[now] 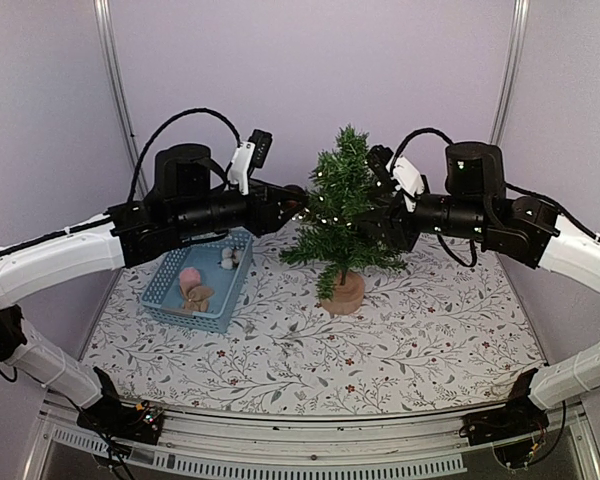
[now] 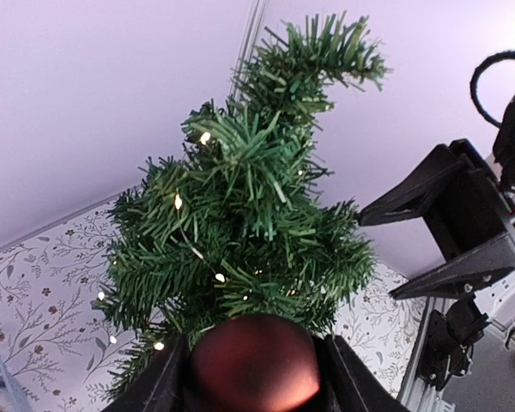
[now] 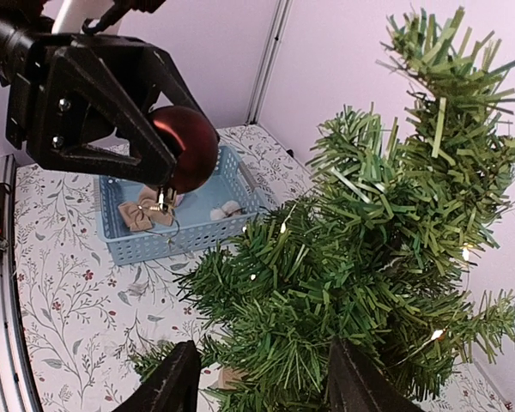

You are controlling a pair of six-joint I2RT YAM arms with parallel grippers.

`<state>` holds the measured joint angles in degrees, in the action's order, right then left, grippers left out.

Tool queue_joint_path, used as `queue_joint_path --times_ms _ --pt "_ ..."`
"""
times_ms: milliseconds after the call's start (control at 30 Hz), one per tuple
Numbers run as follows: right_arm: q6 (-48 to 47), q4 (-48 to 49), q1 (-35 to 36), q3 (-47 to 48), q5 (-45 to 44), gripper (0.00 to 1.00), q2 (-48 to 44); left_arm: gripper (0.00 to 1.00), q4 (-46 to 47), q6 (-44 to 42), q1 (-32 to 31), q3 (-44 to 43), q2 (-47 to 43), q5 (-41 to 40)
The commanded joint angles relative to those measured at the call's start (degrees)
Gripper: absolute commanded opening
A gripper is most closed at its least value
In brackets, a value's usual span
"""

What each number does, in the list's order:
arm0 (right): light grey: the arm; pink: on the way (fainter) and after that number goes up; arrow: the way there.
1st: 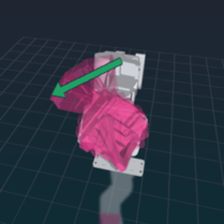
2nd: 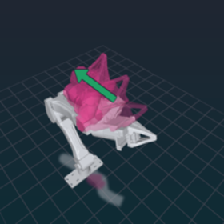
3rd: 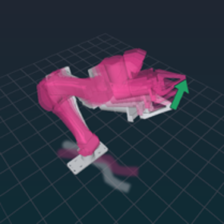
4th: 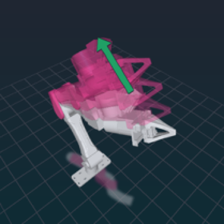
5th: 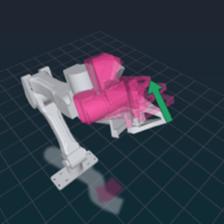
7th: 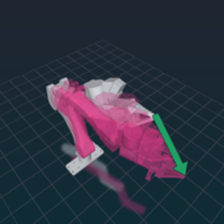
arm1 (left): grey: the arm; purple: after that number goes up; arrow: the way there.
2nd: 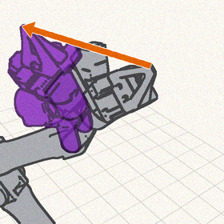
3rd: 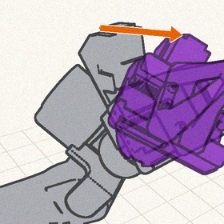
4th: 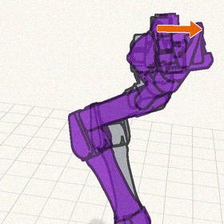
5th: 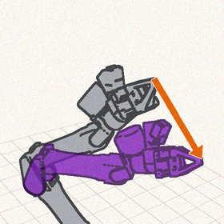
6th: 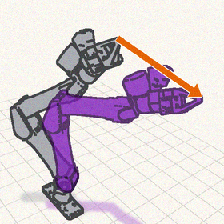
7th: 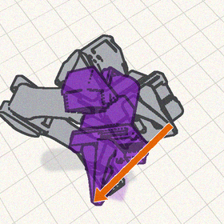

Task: Decorate the small christmas tree

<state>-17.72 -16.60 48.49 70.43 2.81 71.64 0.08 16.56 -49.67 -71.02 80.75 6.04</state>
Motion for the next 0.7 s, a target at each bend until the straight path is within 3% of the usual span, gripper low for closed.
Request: queue_joint_path --times_ms 0,233,667 --pt "2.78 0.49 0.15 -0.84 1.42 0.54 -2.91 0.00 1.56 1.08 -0.42 4.51 -3.46 -1.25" --pt "8.36 -0.43 0.16 -2.75 3.45 0.53 -5.52 0.00 3.85 2.97 -1.56 11.32 -7.00 -0.68" --pt "23.55 0.08 0.36 -12.91 3.60 0.39 -12.22 0.00 11.72 5.49 -9.38 13.84 -2.00 -4.17"
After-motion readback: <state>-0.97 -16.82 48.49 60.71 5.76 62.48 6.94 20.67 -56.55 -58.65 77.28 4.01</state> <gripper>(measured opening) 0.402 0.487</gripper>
